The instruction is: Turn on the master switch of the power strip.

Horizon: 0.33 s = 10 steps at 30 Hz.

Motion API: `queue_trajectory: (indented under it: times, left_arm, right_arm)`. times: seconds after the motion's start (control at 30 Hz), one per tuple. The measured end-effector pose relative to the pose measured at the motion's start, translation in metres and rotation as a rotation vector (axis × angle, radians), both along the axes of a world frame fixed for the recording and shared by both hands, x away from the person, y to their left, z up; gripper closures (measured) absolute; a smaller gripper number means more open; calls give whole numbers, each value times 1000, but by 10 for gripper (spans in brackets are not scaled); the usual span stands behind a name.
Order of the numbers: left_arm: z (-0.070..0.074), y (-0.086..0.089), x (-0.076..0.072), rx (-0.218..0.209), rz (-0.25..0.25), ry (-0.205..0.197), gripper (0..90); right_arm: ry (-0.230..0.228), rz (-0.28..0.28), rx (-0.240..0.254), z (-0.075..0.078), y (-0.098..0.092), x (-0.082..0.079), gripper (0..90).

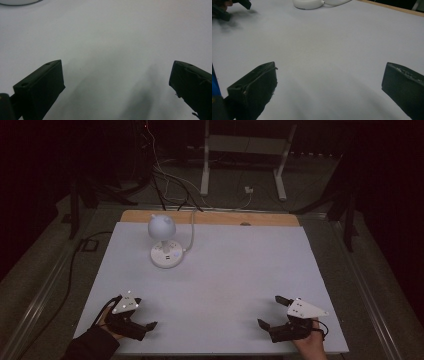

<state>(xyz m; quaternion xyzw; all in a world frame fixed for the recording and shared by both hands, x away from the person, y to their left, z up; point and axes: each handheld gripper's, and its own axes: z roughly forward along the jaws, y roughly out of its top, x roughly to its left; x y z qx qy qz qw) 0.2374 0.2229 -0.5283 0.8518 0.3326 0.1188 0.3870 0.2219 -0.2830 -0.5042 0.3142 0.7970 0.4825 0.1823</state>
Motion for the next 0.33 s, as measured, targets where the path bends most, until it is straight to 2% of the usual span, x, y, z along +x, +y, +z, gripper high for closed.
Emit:
queue_trajectory:
  times: [0.17,0.33]
  left_arm:
    - [0,0,1,-4,8,-18,3]
    - [-1,0,2,-5,1,-20,3]
  right_arm:
    - [4,0,1,0,0,1,0]
    - [6,1,0,0,0,0,0]
